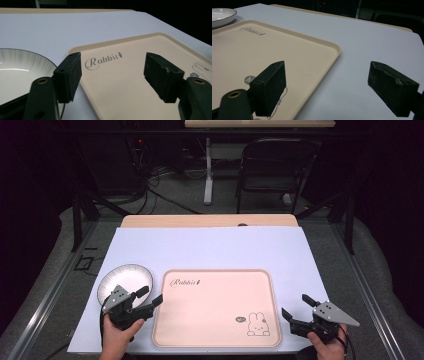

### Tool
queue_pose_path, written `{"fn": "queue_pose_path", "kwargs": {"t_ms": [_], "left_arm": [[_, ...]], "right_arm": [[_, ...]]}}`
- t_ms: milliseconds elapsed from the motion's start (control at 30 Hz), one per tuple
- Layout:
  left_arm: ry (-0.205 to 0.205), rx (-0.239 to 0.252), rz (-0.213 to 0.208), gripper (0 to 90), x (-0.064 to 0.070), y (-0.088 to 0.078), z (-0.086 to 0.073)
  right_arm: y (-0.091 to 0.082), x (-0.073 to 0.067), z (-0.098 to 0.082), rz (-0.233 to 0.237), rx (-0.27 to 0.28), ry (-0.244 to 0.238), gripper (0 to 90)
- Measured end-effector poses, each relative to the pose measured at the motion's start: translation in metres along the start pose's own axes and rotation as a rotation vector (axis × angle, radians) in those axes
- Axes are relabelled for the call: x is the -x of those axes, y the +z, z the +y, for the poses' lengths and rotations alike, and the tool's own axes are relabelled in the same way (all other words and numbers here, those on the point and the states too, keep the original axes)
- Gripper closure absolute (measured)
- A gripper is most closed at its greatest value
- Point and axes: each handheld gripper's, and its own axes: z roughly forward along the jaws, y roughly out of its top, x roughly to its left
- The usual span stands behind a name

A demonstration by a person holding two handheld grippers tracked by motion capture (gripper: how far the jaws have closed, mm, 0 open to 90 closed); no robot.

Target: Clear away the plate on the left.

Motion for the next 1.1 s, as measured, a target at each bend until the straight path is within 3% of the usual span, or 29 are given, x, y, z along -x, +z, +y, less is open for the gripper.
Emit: {"fn": "queue_pose_path", "kwargs": {"t_ms": [167,367,467,567,700,800,1100], "left_arm": [[0.002,-0.020,0.011,23.4,0.001,0.003,0.000],[-0.004,-0.019,0.007,28.6,0.001,0.001,0.001],[-0.055,-0.008,0.005,30.7,0.000,-0.003,0.002],[-0.063,-0.033,0.030,33.2,-0.001,-0.004,0.003],[-0.137,-0.077,0.066,38.0,-0.010,-0.008,0.010],[-0.155,-0.109,0.104,38.6,-0.015,-0.012,0.015],[-0.166,-0.163,0.118,42.6,-0.024,-0.021,0.032]], "right_arm": [[-0.003,0.000,-0.001,-0.004,0.004,0.001,14.3],[-0.003,0.000,-0.001,-0.003,0.002,-0.001,14.2],[-0.002,0.000,0.000,0.000,0.002,0.001,14.2],[-0.002,0.000,0.000,0.002,0.002,0.005,14.3],[-0.001,0.001,0.000,0.004,0.001,0.011,14.2],[-0.001,0.001,0.000,0.004,0.004,0.022,14.3],[-0.001,0.001,0.000,0.003,0.003,0.025,14.2]]}}
